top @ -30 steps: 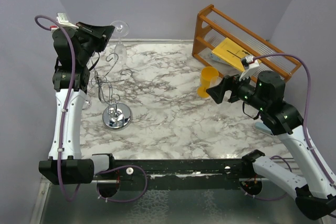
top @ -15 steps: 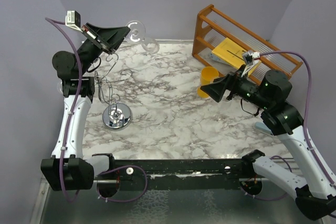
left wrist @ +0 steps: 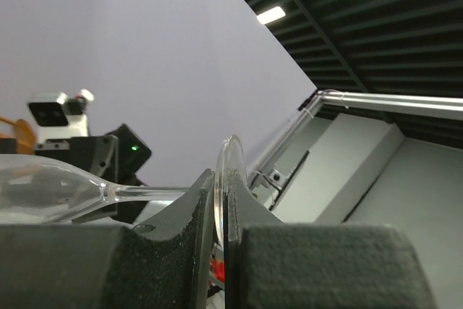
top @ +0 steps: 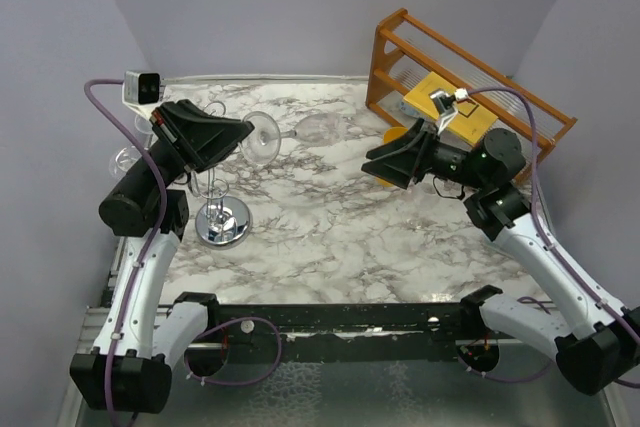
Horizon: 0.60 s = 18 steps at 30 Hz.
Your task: Take the wine glass off the wine glass rack
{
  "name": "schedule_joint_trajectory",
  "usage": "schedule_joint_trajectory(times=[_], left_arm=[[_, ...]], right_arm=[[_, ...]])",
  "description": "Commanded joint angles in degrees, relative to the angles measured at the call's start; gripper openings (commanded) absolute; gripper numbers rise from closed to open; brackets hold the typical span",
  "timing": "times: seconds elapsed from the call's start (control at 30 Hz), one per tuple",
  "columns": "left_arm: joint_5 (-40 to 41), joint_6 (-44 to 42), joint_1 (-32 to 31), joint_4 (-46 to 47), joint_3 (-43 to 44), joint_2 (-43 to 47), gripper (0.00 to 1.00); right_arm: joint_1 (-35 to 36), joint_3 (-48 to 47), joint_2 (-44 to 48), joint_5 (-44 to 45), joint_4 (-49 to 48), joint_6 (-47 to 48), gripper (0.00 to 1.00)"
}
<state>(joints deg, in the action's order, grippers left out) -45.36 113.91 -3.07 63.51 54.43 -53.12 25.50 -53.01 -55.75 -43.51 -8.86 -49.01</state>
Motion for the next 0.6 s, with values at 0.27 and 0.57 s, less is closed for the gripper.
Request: schedule_joint_trajectory(times=[0.27,0.57], left_arm=[[6.0,11.1,-3.6,16.5,-6.5,3.7,0.0],[8.3,14.9,-3.9,22.8,-8.3,2.8,0.0]], right_arm=[[1.3,4.1,-5.0,-11.1,-39.2,-19.2,0.95],[3.5,1.7,-8.4,-11.7,-44.3,-21.7,0.84]])
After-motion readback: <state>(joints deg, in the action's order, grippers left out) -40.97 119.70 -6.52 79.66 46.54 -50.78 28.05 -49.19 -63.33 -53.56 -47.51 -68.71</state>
